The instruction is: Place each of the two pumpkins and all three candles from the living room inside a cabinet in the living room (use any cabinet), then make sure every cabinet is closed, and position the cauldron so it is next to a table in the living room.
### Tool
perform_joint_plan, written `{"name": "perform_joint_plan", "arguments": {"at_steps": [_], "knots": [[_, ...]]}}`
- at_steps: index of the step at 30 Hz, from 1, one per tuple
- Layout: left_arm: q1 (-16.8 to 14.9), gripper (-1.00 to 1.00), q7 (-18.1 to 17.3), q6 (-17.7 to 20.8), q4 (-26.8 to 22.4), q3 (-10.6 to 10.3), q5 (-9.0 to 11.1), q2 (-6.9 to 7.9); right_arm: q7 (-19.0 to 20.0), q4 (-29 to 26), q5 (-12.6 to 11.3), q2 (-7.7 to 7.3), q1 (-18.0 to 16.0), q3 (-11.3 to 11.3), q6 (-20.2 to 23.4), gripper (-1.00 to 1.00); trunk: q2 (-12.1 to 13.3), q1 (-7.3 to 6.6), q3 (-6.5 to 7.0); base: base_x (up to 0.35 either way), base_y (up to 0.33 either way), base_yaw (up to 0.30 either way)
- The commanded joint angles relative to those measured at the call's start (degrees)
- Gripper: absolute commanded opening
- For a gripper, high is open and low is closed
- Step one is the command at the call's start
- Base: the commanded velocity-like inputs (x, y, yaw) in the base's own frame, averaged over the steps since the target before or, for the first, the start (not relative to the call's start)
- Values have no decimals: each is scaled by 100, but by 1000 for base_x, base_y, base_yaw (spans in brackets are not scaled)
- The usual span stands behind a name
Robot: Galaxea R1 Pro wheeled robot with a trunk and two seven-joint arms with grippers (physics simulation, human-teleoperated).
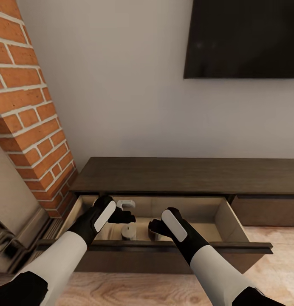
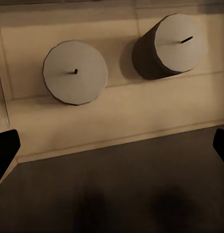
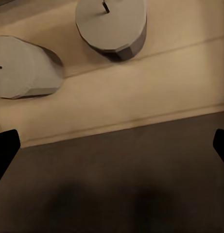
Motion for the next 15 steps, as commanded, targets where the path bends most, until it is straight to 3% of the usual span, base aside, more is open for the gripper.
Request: {"name": "perform_joint_plan", "arguments": {"at_steps": [1, 10, 15], "knots": [[-3, 100, 57, 14, -6, -13, 58, 2, -47, -5, -35, 0, -4, 7, 12, 100, -1, -4, 17, -31, 0, 0], [-3, 100, 57, 12, -8, -14, 55, -5, -47, -5, -2, 0, -4, 7, -82, 100, 11, -27, 217, -62, 0, 0], [6, 100, 57, -20, -98, -14, 55, -4, -40, 0, 48, 0, -4, 133, -480, 100, 18, -40, 327, -25, 0, 0]]}}
